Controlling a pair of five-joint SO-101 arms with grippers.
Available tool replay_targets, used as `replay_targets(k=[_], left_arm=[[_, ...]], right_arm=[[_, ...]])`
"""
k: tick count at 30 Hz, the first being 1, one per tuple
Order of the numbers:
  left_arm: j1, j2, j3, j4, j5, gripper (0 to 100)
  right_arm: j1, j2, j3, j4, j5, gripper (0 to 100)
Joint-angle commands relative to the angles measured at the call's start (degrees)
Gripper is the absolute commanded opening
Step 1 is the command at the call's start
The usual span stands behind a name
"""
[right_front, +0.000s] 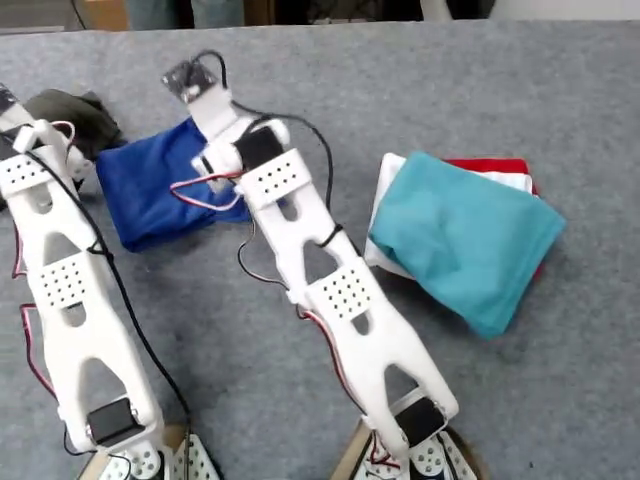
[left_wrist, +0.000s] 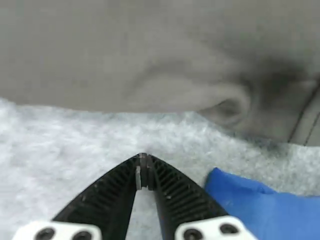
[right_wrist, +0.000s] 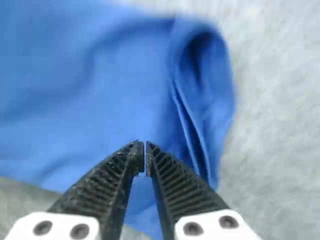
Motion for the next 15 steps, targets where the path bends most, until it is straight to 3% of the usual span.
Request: replay_targets(k=[1,8,15], left_arm=[[-0.8,-10.6,-2.8,5.2,0.2,3],[8.3,-21.0,-1.3,5.2,-0.8,3],[16.1,-22.0,20.3,5.0,-2.0,3]], right_arm=[[1.2,-7.3,-2.6,-4.3,0.3,1.4],[8.6,-9.6,-3.2,-13.7,0.2,1.4],[15.1,-8.4,-3.1,-15.3,0.2,1.4]])
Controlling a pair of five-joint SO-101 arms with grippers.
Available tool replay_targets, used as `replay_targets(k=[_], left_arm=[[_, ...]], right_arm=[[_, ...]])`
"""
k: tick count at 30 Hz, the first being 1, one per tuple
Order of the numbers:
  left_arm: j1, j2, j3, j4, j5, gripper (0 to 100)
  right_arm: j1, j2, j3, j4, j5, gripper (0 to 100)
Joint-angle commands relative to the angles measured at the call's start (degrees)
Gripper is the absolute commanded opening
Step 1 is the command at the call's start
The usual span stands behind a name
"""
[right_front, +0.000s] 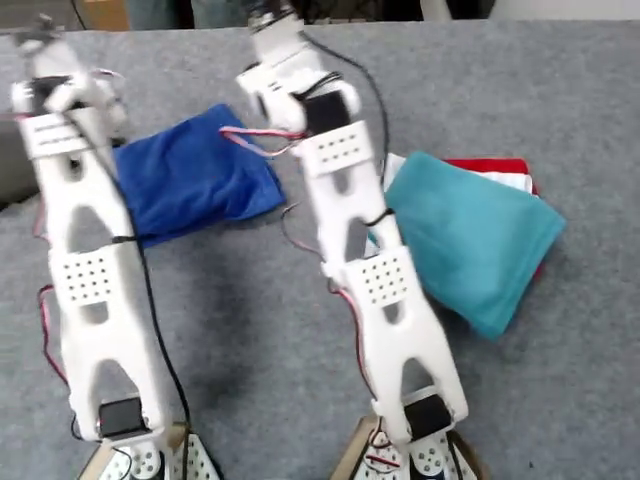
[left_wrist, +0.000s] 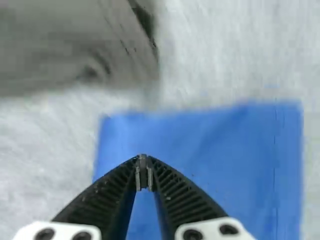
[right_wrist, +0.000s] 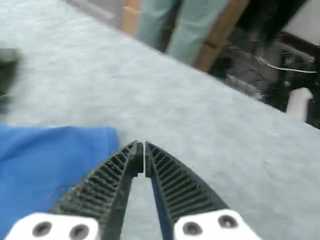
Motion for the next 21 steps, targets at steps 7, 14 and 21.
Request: replay_targets(k=[7,14,21], left_arm=[[-9.2,0.7,17.4,-4.9,-2.6,3],[-15.7,5.5,15.3,-6.1,-15.6,3],[-12.5,5.5,-0.1,-1.0,-15.9,4]], right_arm=[[2.9,0.4,-2.3,0.4,0.2,1.4],[2.2,1.3,-2.3,0.4,0.2,1.4],[-9.0,1.3,-2.3,8.4,-1.0,5.7]])
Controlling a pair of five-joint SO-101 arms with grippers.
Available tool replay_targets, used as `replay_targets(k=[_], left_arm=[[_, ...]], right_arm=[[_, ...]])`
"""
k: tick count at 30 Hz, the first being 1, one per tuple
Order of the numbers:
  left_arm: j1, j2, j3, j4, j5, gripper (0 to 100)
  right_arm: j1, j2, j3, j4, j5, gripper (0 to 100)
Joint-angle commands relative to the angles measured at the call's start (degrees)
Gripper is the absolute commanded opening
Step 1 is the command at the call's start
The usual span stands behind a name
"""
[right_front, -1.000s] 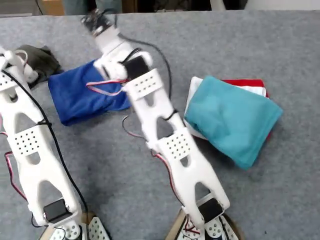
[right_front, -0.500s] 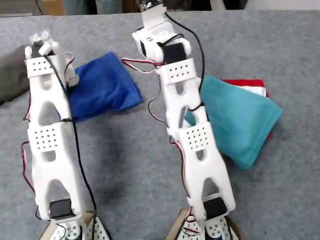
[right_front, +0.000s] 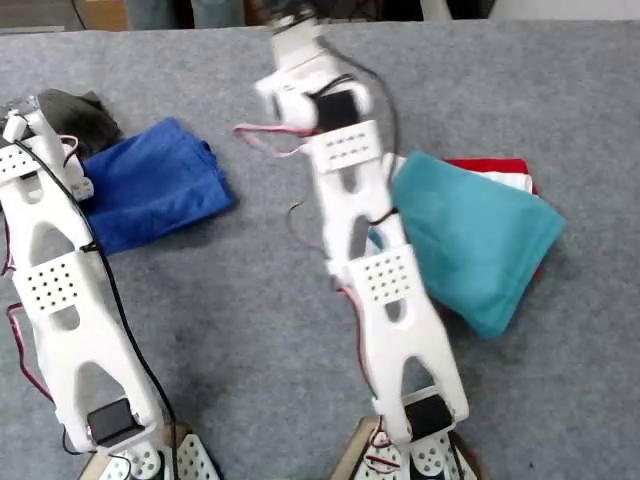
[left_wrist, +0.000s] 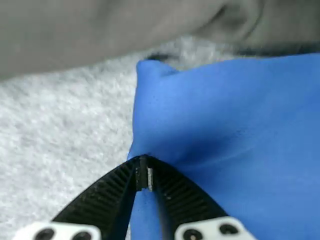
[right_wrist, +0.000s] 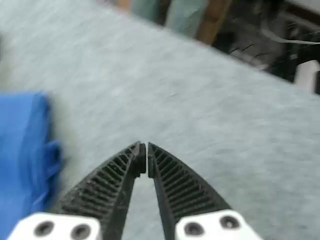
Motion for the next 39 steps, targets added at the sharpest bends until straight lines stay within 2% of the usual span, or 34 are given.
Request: replay_targets(k=[1,4,6,8,10,15,20,27,39], left_arm=[[2.9,-1.1,-11.6,3.9,-0.7,6],[2.2,-1.2,-17.2,4.0,-0.3,16],[-0.2,-1.6,-20.4,4.0,1.4,23],[-4.0,-1.4,-20.9,3.9,4.1,28],[-7.1,0.1,-18.6,3.8,6.2,29],[-6.6,4.8,-10.9,3.8,6.2,30],[-5.1,5.7,-7.4,3.9,6.2,30],[-4.9,6.1,-6.7,3.9,6.2,30],[-5.0,6.2,-5.3,3.9,6.2,29]], right_arm=[[-7.0,-0.5,-2.3,3.5,-3.8,9.9],[-9.7,-0.6,-2.2,4.9,-14.3,24.4],[-10.1,-0.6,-2.2,5.5,-21.6,29.5],[-10.4,-0.6,-0.7,5.5,-30.9,30.1],[-10.9,-0.5,1.0,5.2,-38.6,30.3],[-13.5,-0.5,9.0,2.0,-45.9,30.4],[-14.6,-0.5,17.8,-2.8,-47.4,30.4],[-15.4,0.6,24.5,-4.2,-47.4,30.4],[-17.8,7.3,19.9,-8.2,-46.8,28.3]])
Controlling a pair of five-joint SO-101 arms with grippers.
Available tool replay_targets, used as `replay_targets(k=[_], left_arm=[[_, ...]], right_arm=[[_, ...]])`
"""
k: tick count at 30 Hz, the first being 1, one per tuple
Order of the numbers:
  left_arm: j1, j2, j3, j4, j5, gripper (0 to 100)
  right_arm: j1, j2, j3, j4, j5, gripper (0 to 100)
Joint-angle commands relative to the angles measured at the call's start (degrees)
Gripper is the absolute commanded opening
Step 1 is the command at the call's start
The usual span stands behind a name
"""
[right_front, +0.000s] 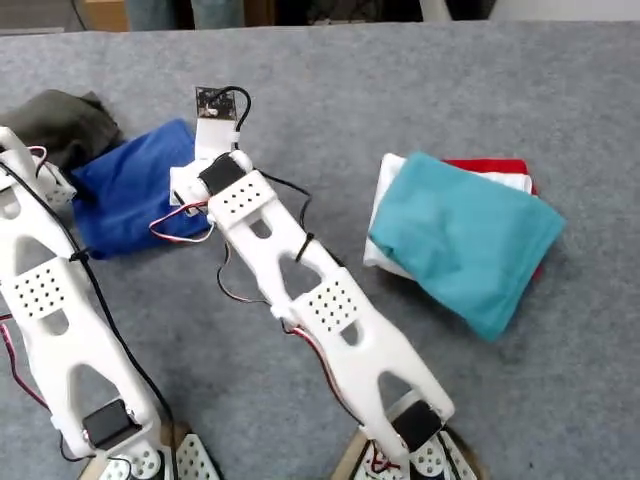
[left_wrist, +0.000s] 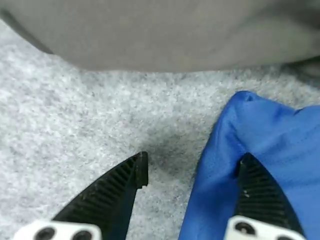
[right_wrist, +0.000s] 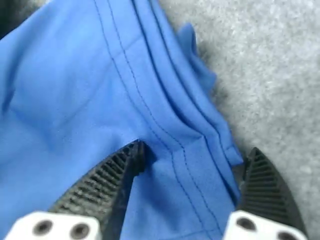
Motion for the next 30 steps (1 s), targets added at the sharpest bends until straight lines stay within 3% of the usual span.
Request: replay_targets(k=[1,4,7,10,13,21,30], left_arm=[[1.0,-0.2,2.1,0.4,0.5,29],[1.2,-0.2,2.6,0.4,0.5,27],[2.5,-0.4,2.3,-0.2,0.4,19],[5.0,-0.5,2.3,-0.5,0.3,11],[7.4,-0.9,2.3,-0.6,-4.6,2],[11.3,-1.4,-0.3,0.2,-7.2,3],[13.2,-9.6,-6.4,0.5,-5.3,3]], right_arm=[[-1.8,0.9,-1.1,-1.3,0.1,25.6],[-1.4,0.8,-1.9,1.5,0.9,13.4],[-1.6,1.2,-4.1,4.4,8.5,2.1],[-1.1,1.1,-6.5,6.2,11.0,1.7],[1.0,0.9,-9.9,7.2,11.3,1.4],[3.2,0.9,-23.3,15.8,11.3,1.4],[4.5,-8.9,-23.3,24.4,11.3,1.4]])
